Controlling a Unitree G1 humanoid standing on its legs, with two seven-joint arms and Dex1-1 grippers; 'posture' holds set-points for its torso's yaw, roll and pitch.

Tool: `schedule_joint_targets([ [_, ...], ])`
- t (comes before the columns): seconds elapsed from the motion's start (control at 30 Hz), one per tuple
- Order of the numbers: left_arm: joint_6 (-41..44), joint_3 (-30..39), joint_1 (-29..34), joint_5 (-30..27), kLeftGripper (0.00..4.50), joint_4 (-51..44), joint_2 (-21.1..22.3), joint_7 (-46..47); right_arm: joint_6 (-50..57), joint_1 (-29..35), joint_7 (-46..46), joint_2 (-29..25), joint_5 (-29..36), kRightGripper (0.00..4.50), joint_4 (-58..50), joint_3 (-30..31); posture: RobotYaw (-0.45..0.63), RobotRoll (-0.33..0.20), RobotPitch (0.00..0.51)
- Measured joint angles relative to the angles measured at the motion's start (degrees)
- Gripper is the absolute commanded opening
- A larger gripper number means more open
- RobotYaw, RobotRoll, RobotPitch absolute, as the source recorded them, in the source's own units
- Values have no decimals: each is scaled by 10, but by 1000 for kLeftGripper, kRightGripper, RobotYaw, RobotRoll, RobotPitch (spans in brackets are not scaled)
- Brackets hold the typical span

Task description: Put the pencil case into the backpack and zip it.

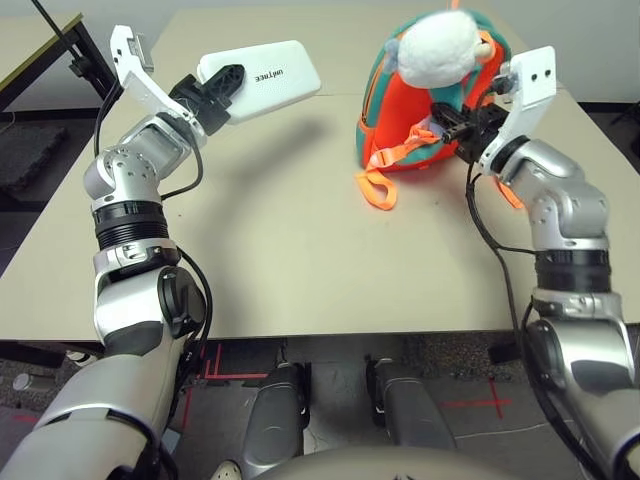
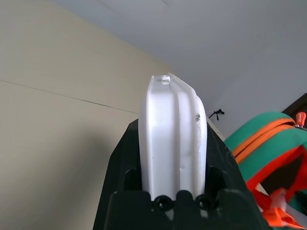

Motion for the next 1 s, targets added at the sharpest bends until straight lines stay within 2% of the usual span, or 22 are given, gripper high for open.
schedule_joint_targets([
  [0.2,-9,-4,-1,1,1274,24,-1,-6,92,27,-43,1,39,168,-109,-11,-210,0,118],
  [0.57,-25,-13,-10,1,1274,55,-3,-23,213,48,-104,8,109,168,-238,-36,-238,0,122],
  [0.8,-33,-21,-14,3,1274,65,-5,-36,171,140,-109,16,98,168,-253,-16,-228,0,119],
  [1.0,-35,-36,-27,3,1274,63,3,-71,102,159,-97,12,70,168,-208,14,-217,0,118],
])
